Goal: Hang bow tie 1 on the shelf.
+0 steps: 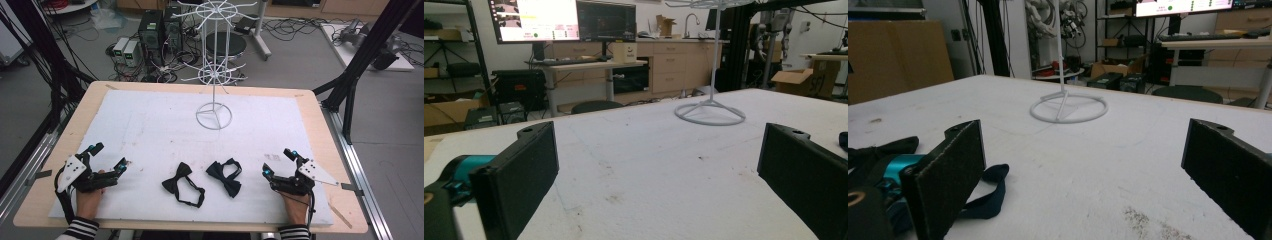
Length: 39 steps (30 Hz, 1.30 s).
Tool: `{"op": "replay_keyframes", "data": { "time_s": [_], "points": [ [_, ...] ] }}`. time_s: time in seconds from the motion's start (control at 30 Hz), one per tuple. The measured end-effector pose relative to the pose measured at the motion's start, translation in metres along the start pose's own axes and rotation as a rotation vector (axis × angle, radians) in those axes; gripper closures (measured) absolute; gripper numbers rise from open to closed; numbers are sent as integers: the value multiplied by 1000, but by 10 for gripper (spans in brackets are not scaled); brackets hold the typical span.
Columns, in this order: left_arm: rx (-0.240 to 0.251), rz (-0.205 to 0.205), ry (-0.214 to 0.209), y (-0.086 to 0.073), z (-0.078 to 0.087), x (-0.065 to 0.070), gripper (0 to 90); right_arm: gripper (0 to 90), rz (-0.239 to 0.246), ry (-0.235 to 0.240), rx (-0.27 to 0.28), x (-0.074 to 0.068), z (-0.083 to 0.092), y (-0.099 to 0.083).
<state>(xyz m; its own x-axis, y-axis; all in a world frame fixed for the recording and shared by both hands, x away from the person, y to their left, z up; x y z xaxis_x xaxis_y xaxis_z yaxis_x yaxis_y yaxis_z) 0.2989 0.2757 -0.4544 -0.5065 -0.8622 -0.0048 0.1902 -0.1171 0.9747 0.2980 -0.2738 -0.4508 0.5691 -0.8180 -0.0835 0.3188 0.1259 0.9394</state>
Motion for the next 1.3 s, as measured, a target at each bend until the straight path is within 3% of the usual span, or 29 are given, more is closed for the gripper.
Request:
{"op": "replay_keyframes", "data": {
  "time_s": [0.33, 0.57, 0.6, 0.93, 1.3],
  "points": [
    [-7, -3, 6, 0, 0, 0, 34, 33, 55, 33, -39, -3, 15, 24],
    [-5, -4, 8, 0, 0, 0, 34, 33, 94, 98, -106, -8, 17, 43],
    [-4, -4, 8, 0, 0, 0, 35, 33, 124, 121, -134, -10, 15, 51],
    [-6, -3, 6, 0, 0, 0, 34, 32, 189, 244, -292, -25, 3, 73],
    [-2, -4, 7, 0, 0, 0, 34, 33, 287, 295, -428, -46, -16, 87]
  ]
}}
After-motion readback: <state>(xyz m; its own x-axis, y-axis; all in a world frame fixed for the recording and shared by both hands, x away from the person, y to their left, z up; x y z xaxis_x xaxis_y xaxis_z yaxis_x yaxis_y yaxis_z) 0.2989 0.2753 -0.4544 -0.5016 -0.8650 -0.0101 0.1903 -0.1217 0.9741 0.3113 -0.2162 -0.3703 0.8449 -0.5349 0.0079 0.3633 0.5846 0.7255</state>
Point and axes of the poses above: each handheld gripper's, and its own axes: z roughly backward along the jaws, y roughly out of its top, x roughly to its right, the point moved 4 cm from there along -z, roughly forward along the jaws, and after that the axes turned 15 degrees about -x, right-handed, at the moved point
